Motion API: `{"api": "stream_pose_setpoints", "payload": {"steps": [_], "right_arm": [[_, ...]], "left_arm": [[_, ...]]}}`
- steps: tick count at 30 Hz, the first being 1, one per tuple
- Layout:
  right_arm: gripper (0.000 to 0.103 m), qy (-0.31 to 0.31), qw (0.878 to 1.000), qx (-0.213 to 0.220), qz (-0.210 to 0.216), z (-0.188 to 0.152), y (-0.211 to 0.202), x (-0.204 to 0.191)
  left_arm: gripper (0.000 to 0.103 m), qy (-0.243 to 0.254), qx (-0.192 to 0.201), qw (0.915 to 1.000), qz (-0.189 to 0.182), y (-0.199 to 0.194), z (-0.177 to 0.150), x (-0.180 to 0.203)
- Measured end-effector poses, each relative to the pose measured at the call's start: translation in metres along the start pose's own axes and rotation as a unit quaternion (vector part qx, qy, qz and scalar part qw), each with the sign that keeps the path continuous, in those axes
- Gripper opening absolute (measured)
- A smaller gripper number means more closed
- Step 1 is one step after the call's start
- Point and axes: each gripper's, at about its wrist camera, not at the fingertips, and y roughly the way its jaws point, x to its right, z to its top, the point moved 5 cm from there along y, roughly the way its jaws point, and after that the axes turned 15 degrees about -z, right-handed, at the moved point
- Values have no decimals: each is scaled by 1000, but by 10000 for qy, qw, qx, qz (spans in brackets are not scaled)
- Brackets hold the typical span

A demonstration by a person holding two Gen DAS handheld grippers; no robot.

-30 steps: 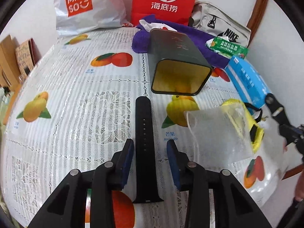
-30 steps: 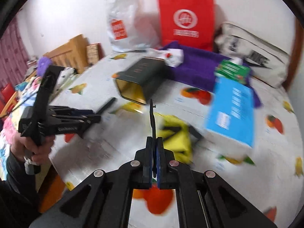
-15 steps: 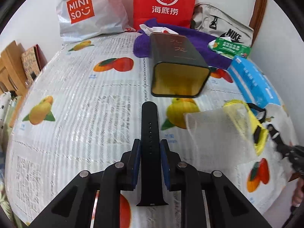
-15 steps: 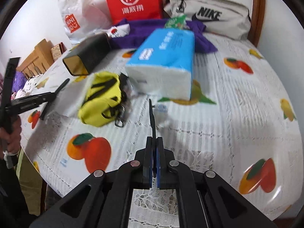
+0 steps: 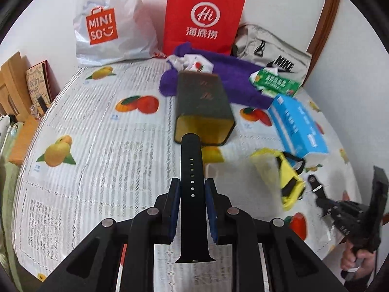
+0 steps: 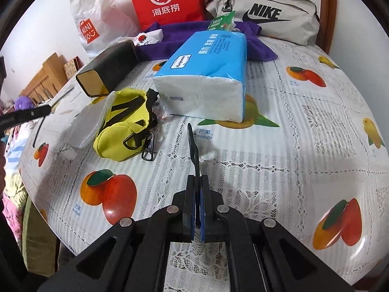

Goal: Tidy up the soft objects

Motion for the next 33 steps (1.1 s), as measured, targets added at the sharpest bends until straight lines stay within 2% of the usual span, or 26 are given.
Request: {"api": "stream_pose_setpoints", "payload": {"steps": [3, 11, 18, 26, 33], "right_arm": [[3, 31, 9997, -44, 226, 4, -5, -1], [3, -316, 9976, 321, 525, 28, -37, -19], [3, -340, 9934, 694, 849, 67, -62, -27], [3, -250, 9918, 998, 754, 124, -61, -17], [3, -34, 9935, 972, 591, 184, -28, -5]], "left_arm": [[20, 20, 57, 10000, -4, -5, 10, 6], [20, 42, 107, 9999, -83, -9, 34, 15], [20, 94, 178, 9997, -154, -7, 64, 18], [20, 248, 158, 9993, -210, 8, 105, 17], [20, 317, 112, 9992, -193, 33, 141, 10]]}}
